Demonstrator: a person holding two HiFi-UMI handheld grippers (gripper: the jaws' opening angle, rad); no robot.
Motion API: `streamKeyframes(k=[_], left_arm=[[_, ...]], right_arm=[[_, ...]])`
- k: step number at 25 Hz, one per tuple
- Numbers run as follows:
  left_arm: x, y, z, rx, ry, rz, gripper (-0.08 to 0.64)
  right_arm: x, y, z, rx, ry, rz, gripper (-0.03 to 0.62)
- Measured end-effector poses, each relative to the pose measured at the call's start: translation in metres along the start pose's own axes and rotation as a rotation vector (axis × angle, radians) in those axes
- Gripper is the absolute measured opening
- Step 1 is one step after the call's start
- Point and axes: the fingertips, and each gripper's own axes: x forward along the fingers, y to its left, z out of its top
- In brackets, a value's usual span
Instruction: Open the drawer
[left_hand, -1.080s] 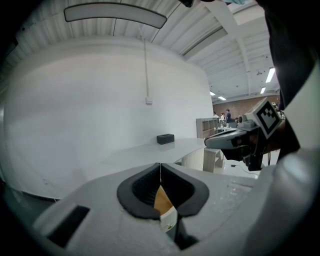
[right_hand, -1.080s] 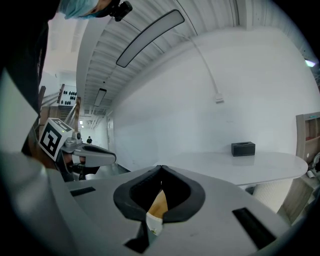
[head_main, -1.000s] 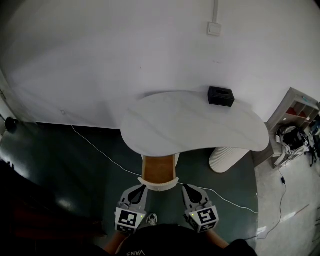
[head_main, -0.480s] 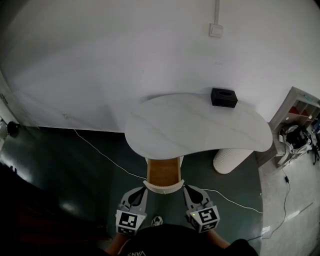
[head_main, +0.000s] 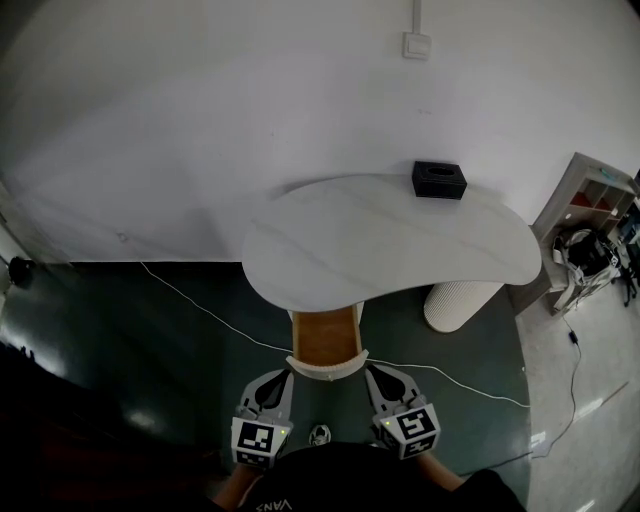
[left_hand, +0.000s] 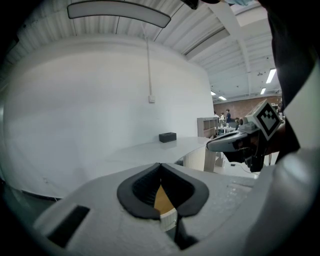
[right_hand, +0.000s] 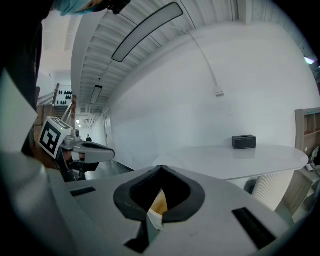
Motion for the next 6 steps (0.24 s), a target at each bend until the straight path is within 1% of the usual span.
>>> streamKeyframes(k=[6], left_arm=[[-0.0032, -0.0034, 0.0050, -0.010, 0.006, -0.001, 0.018]], right_arm=[[-0.0029, 0.0007, -0.0021, 0.002, 0.003, -0.007, 0.005]])
